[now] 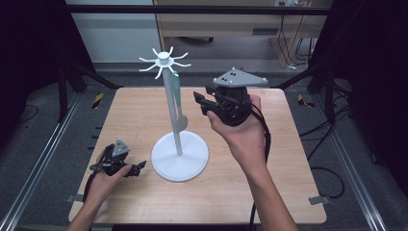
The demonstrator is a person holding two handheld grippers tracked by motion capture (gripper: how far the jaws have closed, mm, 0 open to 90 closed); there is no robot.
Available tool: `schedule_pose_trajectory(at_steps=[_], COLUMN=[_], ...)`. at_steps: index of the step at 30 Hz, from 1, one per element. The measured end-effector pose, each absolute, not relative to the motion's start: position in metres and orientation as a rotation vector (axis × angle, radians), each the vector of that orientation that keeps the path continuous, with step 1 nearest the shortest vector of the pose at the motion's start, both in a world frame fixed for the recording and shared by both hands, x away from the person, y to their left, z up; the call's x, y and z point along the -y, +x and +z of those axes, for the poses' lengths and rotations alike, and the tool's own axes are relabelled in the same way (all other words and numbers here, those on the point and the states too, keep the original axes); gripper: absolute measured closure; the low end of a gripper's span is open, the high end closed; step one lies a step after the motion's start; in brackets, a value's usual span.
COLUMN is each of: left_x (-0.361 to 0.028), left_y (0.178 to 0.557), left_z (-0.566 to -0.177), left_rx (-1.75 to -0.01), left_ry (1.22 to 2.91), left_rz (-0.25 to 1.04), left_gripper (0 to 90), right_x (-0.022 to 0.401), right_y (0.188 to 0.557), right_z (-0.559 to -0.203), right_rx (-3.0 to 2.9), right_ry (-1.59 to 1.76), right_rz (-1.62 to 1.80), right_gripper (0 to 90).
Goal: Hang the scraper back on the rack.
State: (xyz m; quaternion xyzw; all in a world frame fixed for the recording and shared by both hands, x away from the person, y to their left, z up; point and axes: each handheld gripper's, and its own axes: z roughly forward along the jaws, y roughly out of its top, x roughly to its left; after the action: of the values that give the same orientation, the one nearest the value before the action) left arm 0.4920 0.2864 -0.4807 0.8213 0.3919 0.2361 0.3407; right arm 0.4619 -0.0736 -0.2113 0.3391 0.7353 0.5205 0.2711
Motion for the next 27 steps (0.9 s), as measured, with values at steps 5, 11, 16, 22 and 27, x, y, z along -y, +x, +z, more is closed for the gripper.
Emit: schedule_pose_trajectory(at_steps=[5,11,16,22,27], left_x=[-0.287,-0.286,-0.287,-0.287,-0.287], left_y=[0.492,0.492,0.492,0.492,0.492], left_z=[-0.481,-0.481,-0.481,-0.481,-0.481], left_rx=[-1.021,-1.020,-1.021,-1.020,-1.020], left_ry=[2.135,2.139,2.135,2.134,2.135], left_rz=[0.613,0.612,0.613,0.614,0.614], left_gripper=[4.9,4.8,4.8,4.8,4.8], right_x=[0.077,0.082,0.085,0.087,0.090], right_y=[0.463,0.464,0.466,0.468,0.468], right_z=[-0.214,-0.218,-0.220,-0.224,-0.226], right_rx=[-1.974,-1.961,-1.962,-1.960,-1.953], right_ry=[0.935,0.952,0.975,1.000,1.020], right_rz=[1.392,1.374,1.356,1.330,1.323], right_gripper=[52.2,45.2,38.0,29.7,27.4])
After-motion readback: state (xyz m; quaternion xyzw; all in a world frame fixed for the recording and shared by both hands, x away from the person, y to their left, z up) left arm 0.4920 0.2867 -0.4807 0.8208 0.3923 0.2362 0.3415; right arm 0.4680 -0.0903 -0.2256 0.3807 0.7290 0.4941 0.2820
